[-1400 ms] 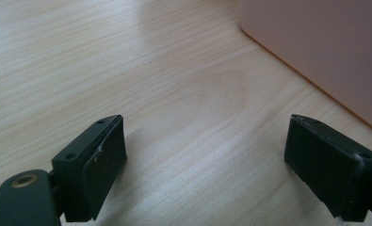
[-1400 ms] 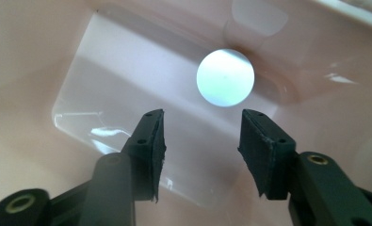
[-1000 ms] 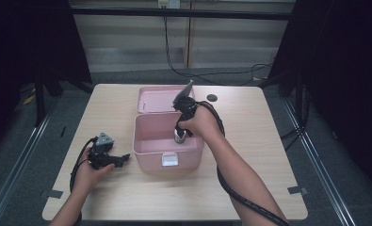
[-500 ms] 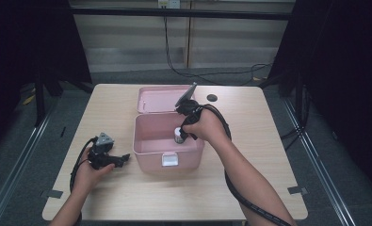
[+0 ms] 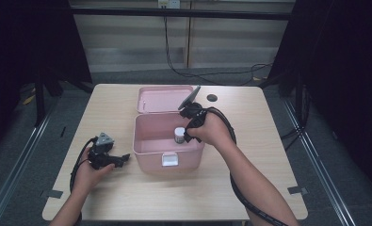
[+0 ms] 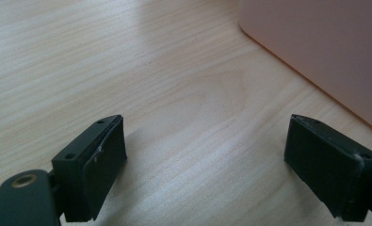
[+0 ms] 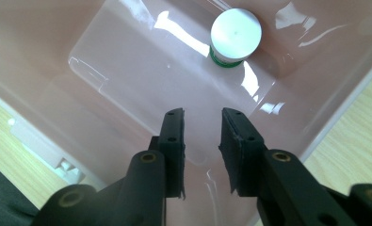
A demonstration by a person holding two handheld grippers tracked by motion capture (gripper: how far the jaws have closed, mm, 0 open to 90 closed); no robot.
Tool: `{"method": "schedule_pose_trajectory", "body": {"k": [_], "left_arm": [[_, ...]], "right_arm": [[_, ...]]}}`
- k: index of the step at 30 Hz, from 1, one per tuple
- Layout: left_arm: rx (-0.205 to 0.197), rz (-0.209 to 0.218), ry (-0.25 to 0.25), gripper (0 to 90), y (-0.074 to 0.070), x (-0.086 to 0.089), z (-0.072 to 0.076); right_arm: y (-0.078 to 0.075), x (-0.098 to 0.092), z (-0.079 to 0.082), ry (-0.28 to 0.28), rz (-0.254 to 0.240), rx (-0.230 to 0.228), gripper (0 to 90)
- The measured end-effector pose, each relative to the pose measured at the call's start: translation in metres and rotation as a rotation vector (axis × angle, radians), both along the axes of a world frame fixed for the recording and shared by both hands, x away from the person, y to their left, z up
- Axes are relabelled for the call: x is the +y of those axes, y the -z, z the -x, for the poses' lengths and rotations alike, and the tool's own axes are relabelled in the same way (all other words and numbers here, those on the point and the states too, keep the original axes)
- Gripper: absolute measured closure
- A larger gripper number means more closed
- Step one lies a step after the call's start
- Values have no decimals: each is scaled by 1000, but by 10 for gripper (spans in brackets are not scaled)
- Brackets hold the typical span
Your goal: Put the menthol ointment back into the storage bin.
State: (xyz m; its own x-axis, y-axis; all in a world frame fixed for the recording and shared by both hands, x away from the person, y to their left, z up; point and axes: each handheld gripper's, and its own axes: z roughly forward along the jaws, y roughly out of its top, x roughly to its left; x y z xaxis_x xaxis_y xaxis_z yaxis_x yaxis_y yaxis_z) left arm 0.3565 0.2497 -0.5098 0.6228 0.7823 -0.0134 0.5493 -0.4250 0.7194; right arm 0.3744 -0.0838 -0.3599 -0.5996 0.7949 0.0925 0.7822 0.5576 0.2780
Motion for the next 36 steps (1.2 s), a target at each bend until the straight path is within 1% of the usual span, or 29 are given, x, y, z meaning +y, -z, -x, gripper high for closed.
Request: {"method": "schedule_pose_trajectory", "body": {"k": [3, 6, 8, 13, 18, 20, 22, 23, 25, 26, 28, 30, 31, 36], "left_arm": [[-2, 1, -1, 127, 0, 0, 0], [0, 3, 0, 127, 0, 0, 0], [-2, 4, 0, 127, 0, 0, 0], [-2, 1, -2, 127, 0, 0, 0], [-2, 3, 0, 127, 0, 0, 0], [-4, 2, -1, 127, 0, 0, 0], [-2, 1, -1, 127, 0, 0, 0], [-2, 2, -1, 127, 0, 0, 0], [-3, 1, -2, 127, 0, 0, 0], [-3, 2, -3, 127, 0, 0, 0], [-4, 2, -1, 128, 0, 0, 0], [-4, 4, -1, 127, 0, 0, 0], [-5, 3, -2, 127, 0, 0, 0], [-4, 2, -1, 127, 0, 0, 0]], "right_arm": [[0, 0, 2, -10, -3, -11, 745], [1, -2, 4, -22, -4, -8, 773], [1, -4, 5, -19, 3, -8, 790], [-1, -12, 7, -14, -37, -25, 833], [-1, -15, 10, -38, -35, -33, 865], [-1, -16, 12, -45, -37, -29, 876], [-1, -15, 13, -44, -36, -30, 889], [0, -16, 14, -54, -40, -32, 897], [0, -16, 15, -54, -36, -33, 900], [-1, -16, 15, -54, -36, -25, 900], [-1, -17, 17, -54, -40, -29, 900], [-2, -19, 17, -67, -47, -38, 900], [-2, -20, 18, -56, -49, -34, 900], [-2, -25, 21, -54, -55, -42, 900]]}}
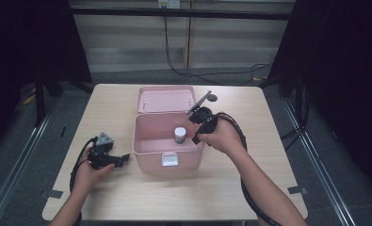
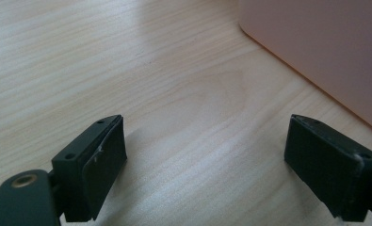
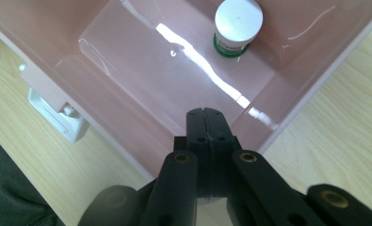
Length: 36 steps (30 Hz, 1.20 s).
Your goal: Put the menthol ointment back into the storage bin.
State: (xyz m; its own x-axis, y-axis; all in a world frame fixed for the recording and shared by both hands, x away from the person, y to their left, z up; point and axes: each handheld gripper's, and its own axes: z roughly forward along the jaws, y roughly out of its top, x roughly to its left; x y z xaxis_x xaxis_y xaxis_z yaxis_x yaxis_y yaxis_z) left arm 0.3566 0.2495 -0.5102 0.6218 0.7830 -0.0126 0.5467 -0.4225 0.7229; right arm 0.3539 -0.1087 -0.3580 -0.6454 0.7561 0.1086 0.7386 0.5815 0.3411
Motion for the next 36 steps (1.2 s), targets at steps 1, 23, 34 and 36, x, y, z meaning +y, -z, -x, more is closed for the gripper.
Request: {"method": "schedule_pose_trajectory", "body": {"k": [1, 23, 34, 36], "left_arm": [[0, -1, 0, 127, 0, 0, 0], [48, 10, -9, 170, -5, 3, -4], [134, 66, -100, 213, -47, 15, -18], [140, 72, -107, 216, -55, 15, -21]], "right_arm": [[0, -1, 0, 1, 1, 0, 900], [4, -12, 11, -15, -21, -30, 900], [8, -14, 14, -26, -46, -52, 900], [10, -14, 15, -32, -54, -54, 900]]}}
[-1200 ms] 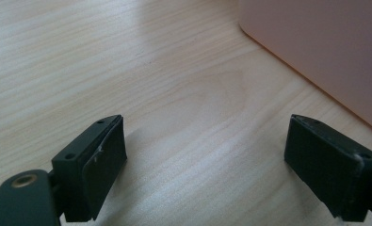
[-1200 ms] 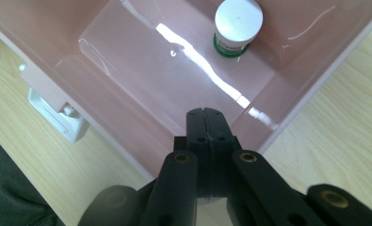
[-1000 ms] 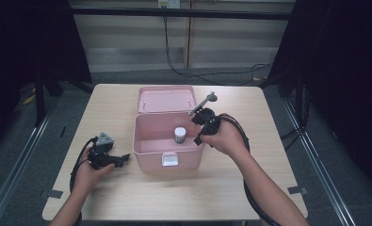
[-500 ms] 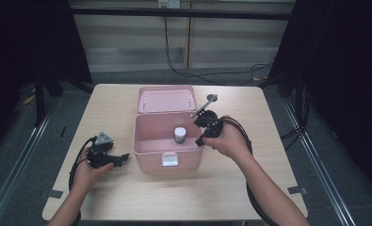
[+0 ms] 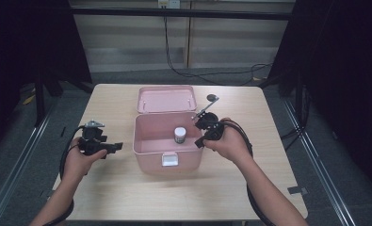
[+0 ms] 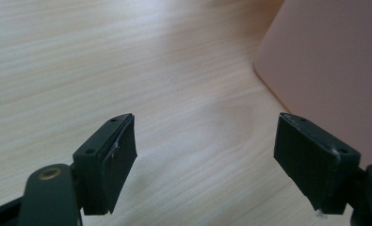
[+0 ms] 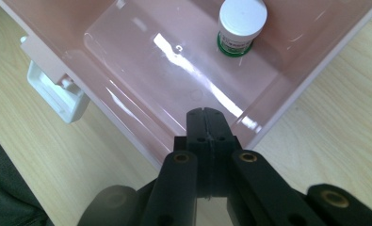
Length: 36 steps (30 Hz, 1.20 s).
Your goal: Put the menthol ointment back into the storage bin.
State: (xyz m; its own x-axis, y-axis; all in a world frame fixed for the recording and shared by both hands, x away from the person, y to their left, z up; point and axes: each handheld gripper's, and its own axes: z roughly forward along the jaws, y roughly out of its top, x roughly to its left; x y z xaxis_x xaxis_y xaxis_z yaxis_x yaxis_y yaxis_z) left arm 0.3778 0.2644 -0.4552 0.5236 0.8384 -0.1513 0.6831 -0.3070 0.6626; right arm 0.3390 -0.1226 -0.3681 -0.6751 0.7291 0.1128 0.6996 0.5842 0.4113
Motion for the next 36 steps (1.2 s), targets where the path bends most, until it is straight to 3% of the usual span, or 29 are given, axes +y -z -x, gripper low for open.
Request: {"method": "schedule_pose_trajectory", "body": {"k": [6, 9, 14, 24, 36], "left_arm": [[47, -5, -17, 225, -18, -1, -9], [49, -9, -20, 231, -23, -3, -12], [63, -17, -13, 231, -25, -8, -16], [57, -27, -4, 231, -31, -18, -18], [45, -42, 7, 232, -41, -25, -21]], "right_arm": [[3, 2, 1, -6, 4, -8, 900], [1, 2, 1, -3, 0, -12, 900], [-9, 2, 4, -5, -61, -26, 900], [-20, 28, 15, -69, -80, -38, 900], [-15, 32, 17, -73, -95, -26, 900]]}}
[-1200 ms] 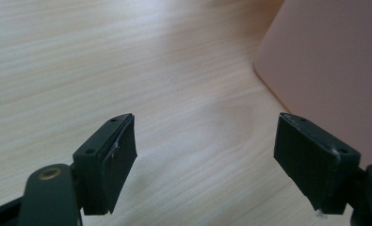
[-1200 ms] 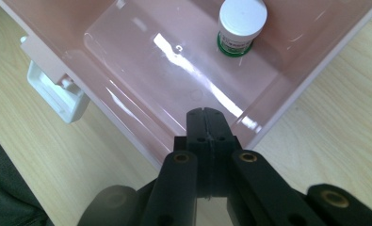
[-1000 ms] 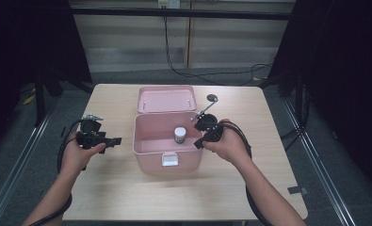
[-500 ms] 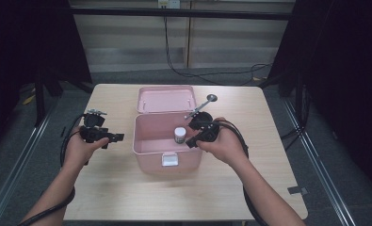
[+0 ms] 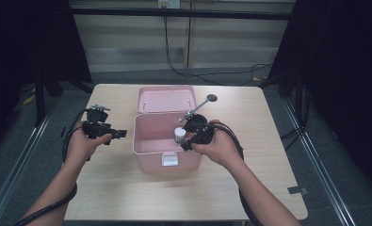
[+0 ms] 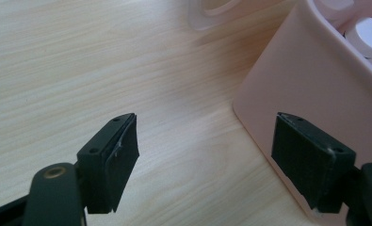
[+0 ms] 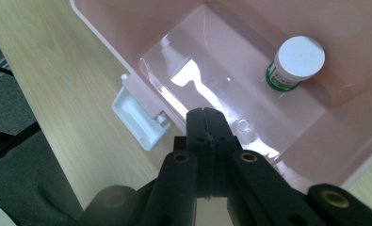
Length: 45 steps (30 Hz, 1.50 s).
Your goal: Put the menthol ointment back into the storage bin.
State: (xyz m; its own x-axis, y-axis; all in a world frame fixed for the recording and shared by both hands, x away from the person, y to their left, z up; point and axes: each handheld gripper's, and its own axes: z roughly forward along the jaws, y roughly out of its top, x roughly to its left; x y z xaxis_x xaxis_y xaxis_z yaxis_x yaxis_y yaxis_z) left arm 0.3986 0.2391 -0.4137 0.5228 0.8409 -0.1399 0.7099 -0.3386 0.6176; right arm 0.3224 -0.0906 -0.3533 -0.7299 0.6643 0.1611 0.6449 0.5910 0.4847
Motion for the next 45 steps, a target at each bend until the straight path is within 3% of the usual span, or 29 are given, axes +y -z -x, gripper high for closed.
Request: {"method": "schedule_pose_trajectory", "body": {"k": [8, 29, 33, 45], "left_arm": [[-5, -3, 4, 232, -3, 0, -1], [-21, -8, 9, 232, -11, -8, -4], [-21, -6, 7, 232, -11, -9, -5], [-25, -4, 5, 232, -17, -11, -9]], "right_arm": [[1, 9, 1, -20, -12, 0, 895], [2, 10, 1, -43, -39, 19, 818], [3, 11, 3, -59, -21, 33, 810], [7, 10, 2, -69, -46, 51, 849]]}}
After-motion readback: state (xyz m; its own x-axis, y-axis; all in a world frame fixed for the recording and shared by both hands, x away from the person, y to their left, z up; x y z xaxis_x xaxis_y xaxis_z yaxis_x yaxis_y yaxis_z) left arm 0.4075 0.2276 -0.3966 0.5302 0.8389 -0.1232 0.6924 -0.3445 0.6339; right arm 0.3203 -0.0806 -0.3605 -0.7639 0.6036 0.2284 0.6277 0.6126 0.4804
